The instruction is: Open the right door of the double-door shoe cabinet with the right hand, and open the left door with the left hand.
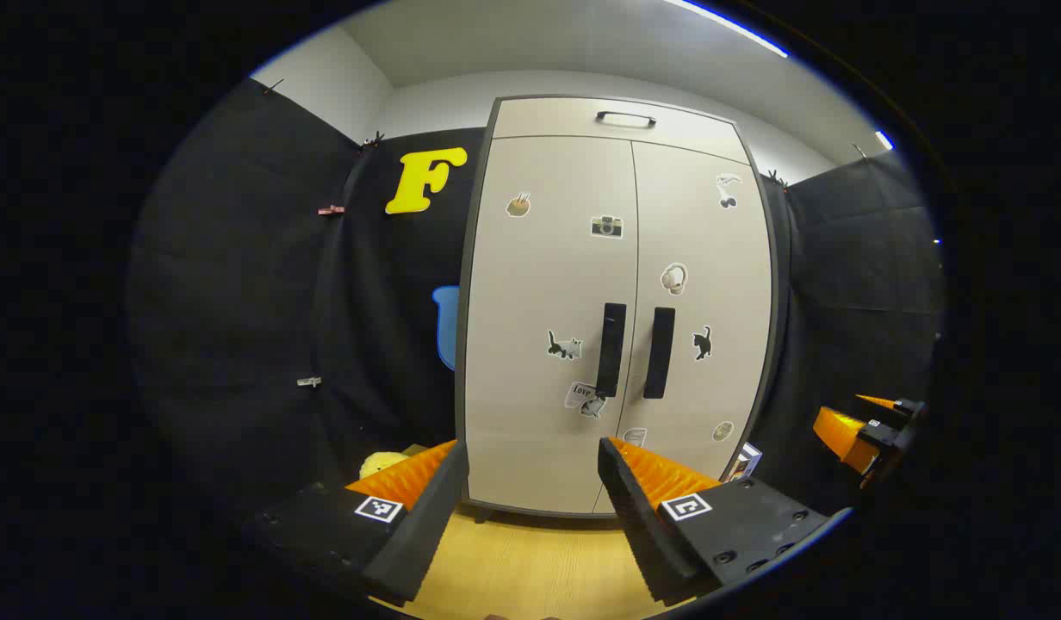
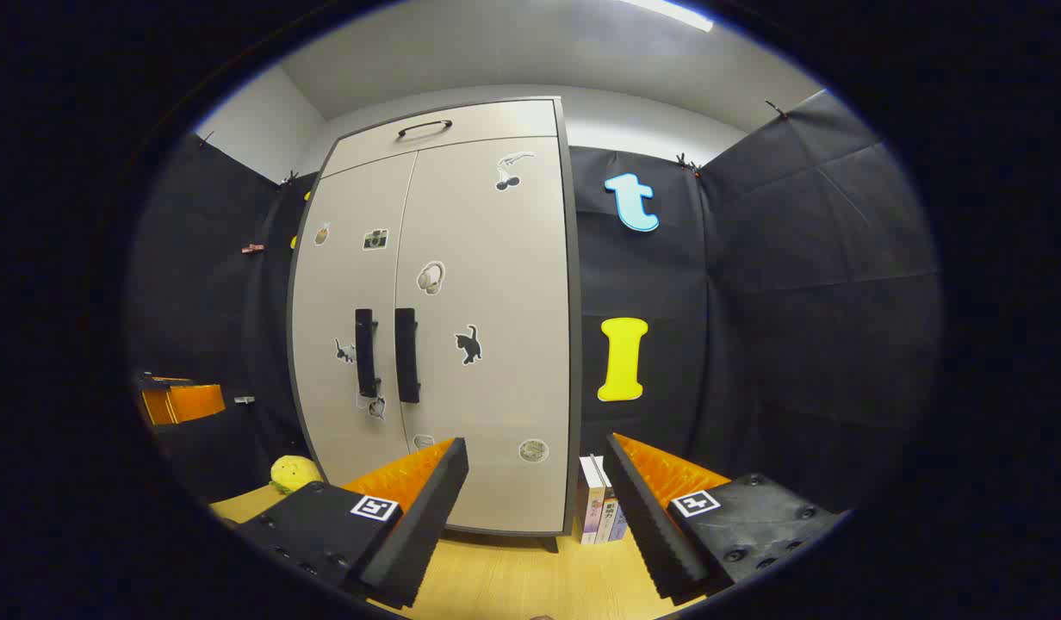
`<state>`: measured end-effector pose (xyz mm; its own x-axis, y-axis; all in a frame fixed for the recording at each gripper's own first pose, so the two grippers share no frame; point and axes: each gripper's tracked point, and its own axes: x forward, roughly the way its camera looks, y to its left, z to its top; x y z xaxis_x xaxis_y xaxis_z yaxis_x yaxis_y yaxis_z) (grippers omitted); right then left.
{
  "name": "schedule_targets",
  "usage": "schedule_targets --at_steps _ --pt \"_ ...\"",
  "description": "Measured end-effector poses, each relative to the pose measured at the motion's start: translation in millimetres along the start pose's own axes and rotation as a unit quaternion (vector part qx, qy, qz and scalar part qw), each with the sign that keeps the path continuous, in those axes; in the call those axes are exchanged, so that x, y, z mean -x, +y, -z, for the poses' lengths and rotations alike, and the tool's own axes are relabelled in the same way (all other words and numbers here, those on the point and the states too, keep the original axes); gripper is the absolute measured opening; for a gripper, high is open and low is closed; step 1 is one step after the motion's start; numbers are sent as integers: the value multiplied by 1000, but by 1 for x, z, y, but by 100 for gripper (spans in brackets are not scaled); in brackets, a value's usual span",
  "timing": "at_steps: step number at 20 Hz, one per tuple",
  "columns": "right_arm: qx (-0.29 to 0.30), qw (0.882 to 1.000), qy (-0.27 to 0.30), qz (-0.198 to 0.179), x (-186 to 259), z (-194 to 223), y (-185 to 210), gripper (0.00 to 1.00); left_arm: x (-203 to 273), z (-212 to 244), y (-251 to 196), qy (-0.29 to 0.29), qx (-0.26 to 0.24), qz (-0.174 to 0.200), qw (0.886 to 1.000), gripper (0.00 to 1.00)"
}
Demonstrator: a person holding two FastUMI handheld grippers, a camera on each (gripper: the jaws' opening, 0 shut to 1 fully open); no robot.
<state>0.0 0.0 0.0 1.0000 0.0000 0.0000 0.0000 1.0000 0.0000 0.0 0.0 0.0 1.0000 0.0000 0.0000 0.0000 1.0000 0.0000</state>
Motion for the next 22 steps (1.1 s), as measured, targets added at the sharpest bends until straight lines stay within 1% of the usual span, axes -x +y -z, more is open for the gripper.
schedule_targets --at_steps 2,7,11,15,18,22 --pt "3 1000 2 6 -3 -1 5 99 -4 -7 -6 -9 -6 22 1000 93" --pt "1 1000 -8 16 -8 -15 26 99 -14 -19 3 -23 -41 50 998 93" --pt "6 1000 -3 20 -3 -13 38 99 -20 -20 10 -29 -35 60 997 93" --pt "11 1000 5 26 0 -7 41 98 -22 -13 14 -24 -47 69 996 93" --pt "4 999 12 30 0 -5 45 99 -20 -9 17 -20 -46 70 996 93" --pt "11 999 21 32 -2 -3 48 98 -19 -4 20 -14 -44 70 996 93"
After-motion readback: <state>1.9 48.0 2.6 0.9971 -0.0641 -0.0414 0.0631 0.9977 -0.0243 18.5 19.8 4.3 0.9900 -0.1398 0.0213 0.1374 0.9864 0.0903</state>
